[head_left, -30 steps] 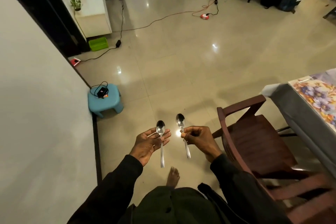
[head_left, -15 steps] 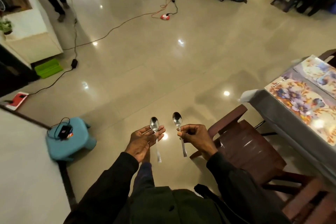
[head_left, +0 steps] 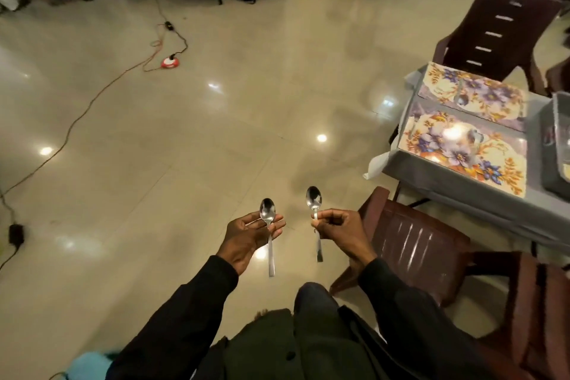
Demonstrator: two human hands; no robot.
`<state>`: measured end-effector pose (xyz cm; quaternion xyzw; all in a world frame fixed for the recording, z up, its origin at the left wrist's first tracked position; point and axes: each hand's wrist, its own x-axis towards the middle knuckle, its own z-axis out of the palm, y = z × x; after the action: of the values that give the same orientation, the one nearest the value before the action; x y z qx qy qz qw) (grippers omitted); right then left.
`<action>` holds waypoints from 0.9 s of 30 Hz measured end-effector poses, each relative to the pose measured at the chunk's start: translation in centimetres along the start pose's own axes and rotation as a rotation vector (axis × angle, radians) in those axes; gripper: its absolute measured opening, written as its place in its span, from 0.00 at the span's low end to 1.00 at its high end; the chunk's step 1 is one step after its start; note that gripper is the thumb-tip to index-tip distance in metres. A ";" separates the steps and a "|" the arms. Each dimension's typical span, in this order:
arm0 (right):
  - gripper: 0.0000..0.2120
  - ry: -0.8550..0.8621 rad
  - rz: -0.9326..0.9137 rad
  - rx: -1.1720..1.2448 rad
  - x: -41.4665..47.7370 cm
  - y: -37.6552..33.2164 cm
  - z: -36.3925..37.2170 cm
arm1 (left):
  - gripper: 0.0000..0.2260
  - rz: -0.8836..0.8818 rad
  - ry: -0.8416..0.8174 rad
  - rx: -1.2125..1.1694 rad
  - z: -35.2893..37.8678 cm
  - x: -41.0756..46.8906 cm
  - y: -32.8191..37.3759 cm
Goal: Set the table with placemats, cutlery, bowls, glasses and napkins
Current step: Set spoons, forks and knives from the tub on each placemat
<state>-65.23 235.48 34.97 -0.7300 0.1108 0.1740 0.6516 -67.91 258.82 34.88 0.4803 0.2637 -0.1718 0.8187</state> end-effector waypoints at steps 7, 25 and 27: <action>0.07 0.145 0.043 0.073 8.1 -1.8 -2.6 | 0.17 -0.069 -0.123 0.129 5.4 10.8 5.5; 0.07 0.530 0.162 0.233 24.2 -6.5 -16.5 | 0.16 -0.238 -0.373 0.306 24.6 33.1 12.2; 0.07 0.574 0.194 0.243 25.5 -6.5 -18.0 | 0.16 -0.264 -0.408 0.330 26.5 35.3 12.5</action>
<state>-37.36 220.18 32.35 -0.6522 0.3793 0.0079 0.6563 -25.83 240.56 33.10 0.5241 0.1222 -0.4104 0.7362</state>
